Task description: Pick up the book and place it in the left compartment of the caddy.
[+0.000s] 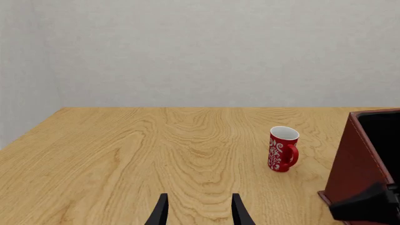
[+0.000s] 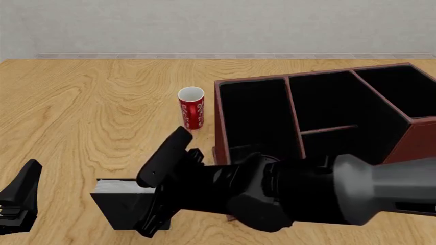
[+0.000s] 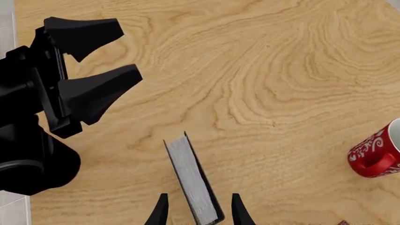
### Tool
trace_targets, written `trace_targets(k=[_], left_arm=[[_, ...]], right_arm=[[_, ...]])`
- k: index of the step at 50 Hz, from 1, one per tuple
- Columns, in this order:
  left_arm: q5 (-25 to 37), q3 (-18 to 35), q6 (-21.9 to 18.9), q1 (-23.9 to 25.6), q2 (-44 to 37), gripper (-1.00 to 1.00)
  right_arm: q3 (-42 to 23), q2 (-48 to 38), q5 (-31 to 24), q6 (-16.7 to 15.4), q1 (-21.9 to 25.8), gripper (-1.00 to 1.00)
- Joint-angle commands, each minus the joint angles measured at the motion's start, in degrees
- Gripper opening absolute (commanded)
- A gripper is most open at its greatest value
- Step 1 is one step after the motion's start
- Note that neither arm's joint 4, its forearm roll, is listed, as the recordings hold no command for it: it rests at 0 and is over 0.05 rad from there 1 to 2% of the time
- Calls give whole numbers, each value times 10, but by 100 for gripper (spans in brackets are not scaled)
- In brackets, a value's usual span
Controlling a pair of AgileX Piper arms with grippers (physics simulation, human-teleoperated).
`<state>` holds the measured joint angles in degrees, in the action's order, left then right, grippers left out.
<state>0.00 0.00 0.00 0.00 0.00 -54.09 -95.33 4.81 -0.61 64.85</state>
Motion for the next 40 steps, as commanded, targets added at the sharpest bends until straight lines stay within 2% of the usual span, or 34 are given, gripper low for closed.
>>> trace_targets(k=[1, 40], left_arm=[[0, 0, 0, 0, 0, 100], [0, 0, 0, 0, 0, 100]], right_arm=[[3, -10, 8, 5, -2, 100], [13, -55, 38, 27, -9, 100]])
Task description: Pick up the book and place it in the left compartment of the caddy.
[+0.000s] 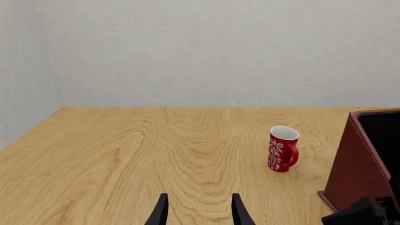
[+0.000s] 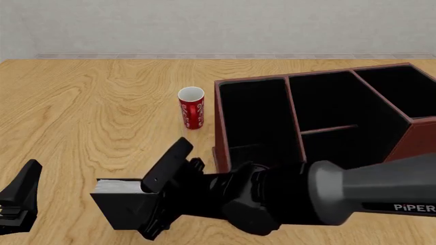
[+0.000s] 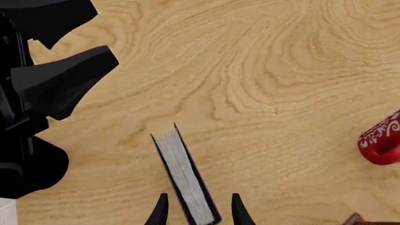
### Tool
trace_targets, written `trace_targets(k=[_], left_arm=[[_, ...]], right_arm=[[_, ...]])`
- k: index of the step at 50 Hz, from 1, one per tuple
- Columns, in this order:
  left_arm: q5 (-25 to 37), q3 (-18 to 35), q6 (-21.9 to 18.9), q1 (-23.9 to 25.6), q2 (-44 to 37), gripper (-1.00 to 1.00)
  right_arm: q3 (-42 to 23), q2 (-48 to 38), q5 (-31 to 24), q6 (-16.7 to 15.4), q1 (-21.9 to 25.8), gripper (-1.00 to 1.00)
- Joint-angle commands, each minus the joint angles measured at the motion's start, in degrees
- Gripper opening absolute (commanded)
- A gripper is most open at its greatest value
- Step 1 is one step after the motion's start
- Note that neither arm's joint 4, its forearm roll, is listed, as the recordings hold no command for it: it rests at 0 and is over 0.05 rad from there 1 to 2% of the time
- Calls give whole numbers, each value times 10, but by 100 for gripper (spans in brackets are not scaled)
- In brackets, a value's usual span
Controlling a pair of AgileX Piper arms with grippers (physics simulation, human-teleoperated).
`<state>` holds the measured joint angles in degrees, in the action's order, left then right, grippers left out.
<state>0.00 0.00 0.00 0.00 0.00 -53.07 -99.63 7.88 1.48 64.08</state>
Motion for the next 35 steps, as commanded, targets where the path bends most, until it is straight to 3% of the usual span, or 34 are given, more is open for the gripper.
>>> trace_targets(k=[1, 30, 31, 35], left_arm=[[0, 0, 0, 0, 0, 100], [0, 0, 0, 0, 0, 100], [0, 0, 0, 0, 0, 100], [0, 0, 0, 0, 0, 100]], right_arm=[[3, -13, 9, 6, -1, 100], [32, -7, 49, 22, 8, 100], [30, -6, 51, 20, 4, -100], [42, 16, 59, 23, 6, -100]])
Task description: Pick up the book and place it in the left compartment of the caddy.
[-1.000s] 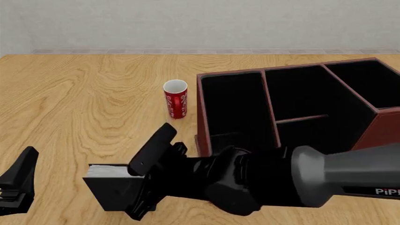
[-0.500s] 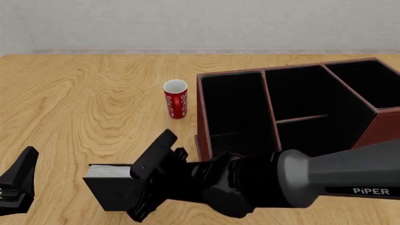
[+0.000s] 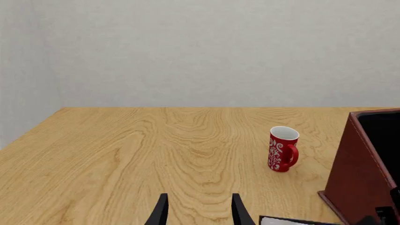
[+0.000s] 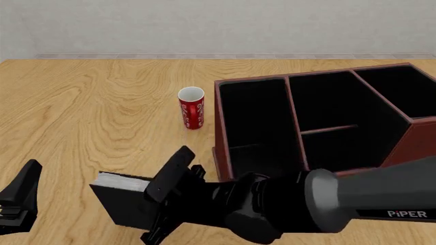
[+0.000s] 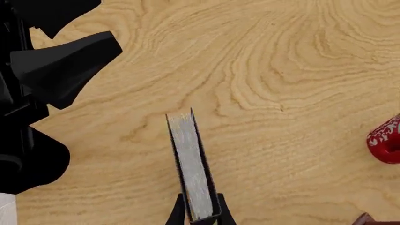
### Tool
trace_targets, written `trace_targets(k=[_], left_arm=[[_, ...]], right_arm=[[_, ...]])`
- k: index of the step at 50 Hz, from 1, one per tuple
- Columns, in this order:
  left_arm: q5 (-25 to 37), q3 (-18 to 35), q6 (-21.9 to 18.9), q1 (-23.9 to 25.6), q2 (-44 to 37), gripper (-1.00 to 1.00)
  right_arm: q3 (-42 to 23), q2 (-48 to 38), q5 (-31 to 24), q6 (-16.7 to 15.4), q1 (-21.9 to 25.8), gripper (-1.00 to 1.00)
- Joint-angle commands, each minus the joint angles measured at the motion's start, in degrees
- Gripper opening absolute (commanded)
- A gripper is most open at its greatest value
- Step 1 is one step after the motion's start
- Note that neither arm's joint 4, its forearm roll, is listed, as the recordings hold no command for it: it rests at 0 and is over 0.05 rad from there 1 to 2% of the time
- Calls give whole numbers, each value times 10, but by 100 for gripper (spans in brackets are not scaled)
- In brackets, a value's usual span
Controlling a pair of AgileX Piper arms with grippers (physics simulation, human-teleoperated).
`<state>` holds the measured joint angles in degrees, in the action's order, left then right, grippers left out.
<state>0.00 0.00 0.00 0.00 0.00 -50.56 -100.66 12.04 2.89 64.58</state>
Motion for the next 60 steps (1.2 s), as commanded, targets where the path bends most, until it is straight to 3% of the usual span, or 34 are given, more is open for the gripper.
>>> trace_targets(k=[1, 24, 42, 45, 48, 60], left_arm=[[0, 0, 0, 0, 0, 100], [0, 0, 0, 0, 0, 100], [0, 0, 0, 0, 0, 100], [0, 0, 0, 0, 0, 100], [0, 0, 0, 0, 0, 100], [0, 0, 0, 0, 0, 100]], right_arm=[[23, 33, 20, 7, 4, -100], [31, 101, 19, -35, -15, -100], [22, 201, -50, -42, -12, -100], [17, 224, -68, -38, -10, -100], [20, 260, -86, -12, 3, -100], [-20, 337, -151, -31, -6, -100]])
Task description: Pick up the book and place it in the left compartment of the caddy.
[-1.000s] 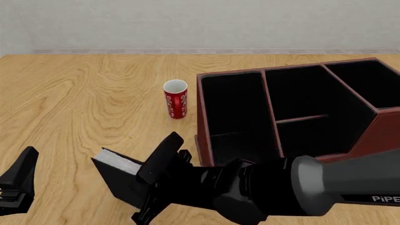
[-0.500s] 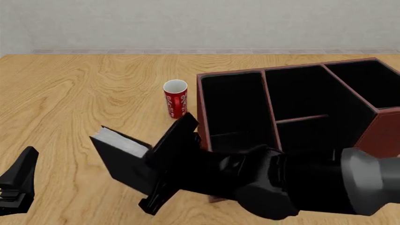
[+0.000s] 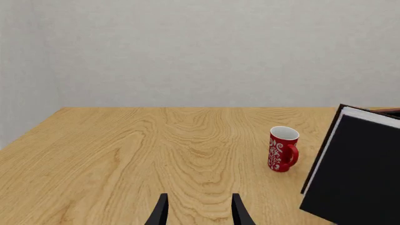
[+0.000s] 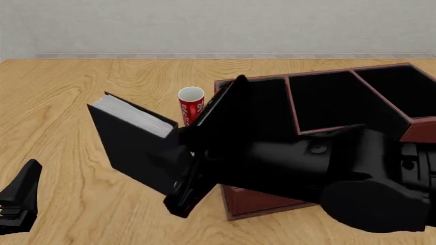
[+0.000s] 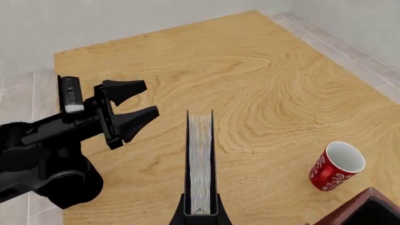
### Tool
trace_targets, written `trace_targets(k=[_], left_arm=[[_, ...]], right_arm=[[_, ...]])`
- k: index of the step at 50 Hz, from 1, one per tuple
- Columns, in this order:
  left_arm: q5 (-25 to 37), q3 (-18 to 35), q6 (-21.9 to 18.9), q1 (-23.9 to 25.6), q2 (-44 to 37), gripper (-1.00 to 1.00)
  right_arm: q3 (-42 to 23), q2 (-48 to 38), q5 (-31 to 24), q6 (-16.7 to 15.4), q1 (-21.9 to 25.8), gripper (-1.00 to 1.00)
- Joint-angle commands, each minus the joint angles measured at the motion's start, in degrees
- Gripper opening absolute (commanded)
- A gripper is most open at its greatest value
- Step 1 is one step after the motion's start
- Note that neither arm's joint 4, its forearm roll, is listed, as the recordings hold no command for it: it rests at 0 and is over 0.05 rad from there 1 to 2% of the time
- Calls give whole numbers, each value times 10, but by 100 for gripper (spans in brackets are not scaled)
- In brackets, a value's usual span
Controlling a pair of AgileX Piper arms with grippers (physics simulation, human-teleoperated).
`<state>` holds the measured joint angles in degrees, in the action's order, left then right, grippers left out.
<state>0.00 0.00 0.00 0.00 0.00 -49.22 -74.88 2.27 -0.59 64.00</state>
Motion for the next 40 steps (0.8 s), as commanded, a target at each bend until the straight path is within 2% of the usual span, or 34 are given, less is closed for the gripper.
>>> trace_targets(k=[1, 21, 27, 28, 31, 40], left_arm=[[0, 0, 0, 0, 0, 100], [0, 0, 0, 0, 0, 100], [0, 0, 0, 0, 0, 100], [0, 0, 0, 0, 0, 100], [0, 0, 0, 0, 0, 100], [0, 0, 0, 0, 0, 100]], right_arm=[[-33, 79, -53, 4, 0, -100], [-116, 166, -161, -23, -4, -100], [-139, 183, -187, -30, -20, -100], [-144, 180, -188, -40, -34, -100], [-162, 178, -200, -28, -56, -100], [-184, 186, -224, -28, -115, -100]])
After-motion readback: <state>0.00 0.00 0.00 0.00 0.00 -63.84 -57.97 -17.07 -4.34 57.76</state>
